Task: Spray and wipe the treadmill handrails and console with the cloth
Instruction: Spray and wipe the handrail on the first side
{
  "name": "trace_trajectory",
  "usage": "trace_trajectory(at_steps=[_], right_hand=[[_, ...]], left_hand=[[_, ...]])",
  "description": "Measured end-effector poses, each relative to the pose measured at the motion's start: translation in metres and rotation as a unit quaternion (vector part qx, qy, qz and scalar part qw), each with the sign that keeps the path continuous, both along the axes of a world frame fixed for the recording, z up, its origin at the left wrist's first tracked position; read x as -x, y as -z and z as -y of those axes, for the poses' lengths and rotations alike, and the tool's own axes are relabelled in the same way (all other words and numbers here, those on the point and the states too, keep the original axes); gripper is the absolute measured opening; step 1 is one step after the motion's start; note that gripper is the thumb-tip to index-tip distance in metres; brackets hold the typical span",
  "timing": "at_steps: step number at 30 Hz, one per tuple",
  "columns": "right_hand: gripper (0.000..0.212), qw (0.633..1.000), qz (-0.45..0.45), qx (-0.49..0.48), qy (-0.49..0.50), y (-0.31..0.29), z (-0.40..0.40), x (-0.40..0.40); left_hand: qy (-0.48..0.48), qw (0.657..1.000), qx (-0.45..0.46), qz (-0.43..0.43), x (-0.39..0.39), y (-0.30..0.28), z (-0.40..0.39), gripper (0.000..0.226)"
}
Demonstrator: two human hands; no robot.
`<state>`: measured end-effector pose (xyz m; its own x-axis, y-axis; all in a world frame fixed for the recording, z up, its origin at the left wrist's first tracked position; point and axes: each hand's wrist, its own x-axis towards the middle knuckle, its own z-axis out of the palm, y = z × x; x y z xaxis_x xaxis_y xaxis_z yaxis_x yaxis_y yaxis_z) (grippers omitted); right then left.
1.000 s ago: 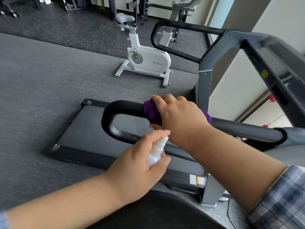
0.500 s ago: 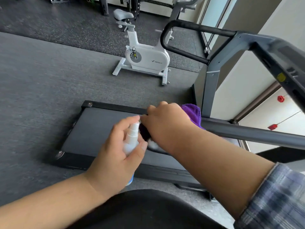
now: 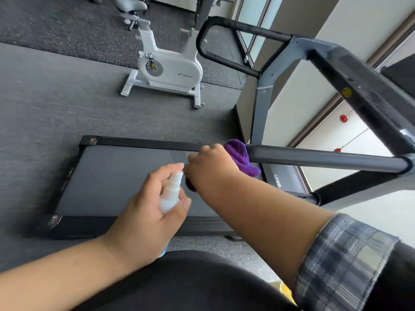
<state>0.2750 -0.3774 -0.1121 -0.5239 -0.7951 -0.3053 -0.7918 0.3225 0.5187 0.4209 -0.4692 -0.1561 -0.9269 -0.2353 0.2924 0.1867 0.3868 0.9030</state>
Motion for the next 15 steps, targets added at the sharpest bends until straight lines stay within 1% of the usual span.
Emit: trace_trajectory(at_steps=[2,4,5,7,9,11,13,15], right_hand=[[0.041,0.996,0.013,0.087,0.016,-0.009,-0.019,0.006],[0.062,0.984,0.027,0.166,0.053,-0.021,-0.043,0.014],[0.071,0.973,0.041,0.212,0.082,-0.026,-0.057,0.019],[0.08,0.936,0.081,0.309,0.149,-0.036,-0.089,0.03],[0.082,0.899,0.096,0.379,0.196,-0.039,-0.124,0.041],[0.085,0.879,0.086,0.413,0.222,-0.036,-0.151,0.045],[0.083,0.871,0.059,0.432,0.225,-0.027,-0.161,0.044],[0.078,0.869,0.015,0.443,0.22,-0.018,-0.153,0.04]], left_hand=[[0.02,1.0,0.009,-0.012,0.001,-0.004,0.002,0.054],[0.027,1.0,0.008,-0.012,0.002,-0.006,0.005,0.049],[0.027,1.0,0.006,-0.01,0.002,-0.006,0.005,0.049],[0.034,0.999,0.012,-0.012,0.004,-0.004,0.007,0.048],[0.049,0.998,0.027,-0.018,0.005,-0.002,0.007,0.047],[0.06,0.997,0.044,-0.021,0.005,-0.001,0.008,0.05],[0.06,0.997,0.05,-0.015,0.007,0.0,0.009,0.051],[0.058,0.997,0.057,-0.017,0.01,0.002,0.008,0.054]])
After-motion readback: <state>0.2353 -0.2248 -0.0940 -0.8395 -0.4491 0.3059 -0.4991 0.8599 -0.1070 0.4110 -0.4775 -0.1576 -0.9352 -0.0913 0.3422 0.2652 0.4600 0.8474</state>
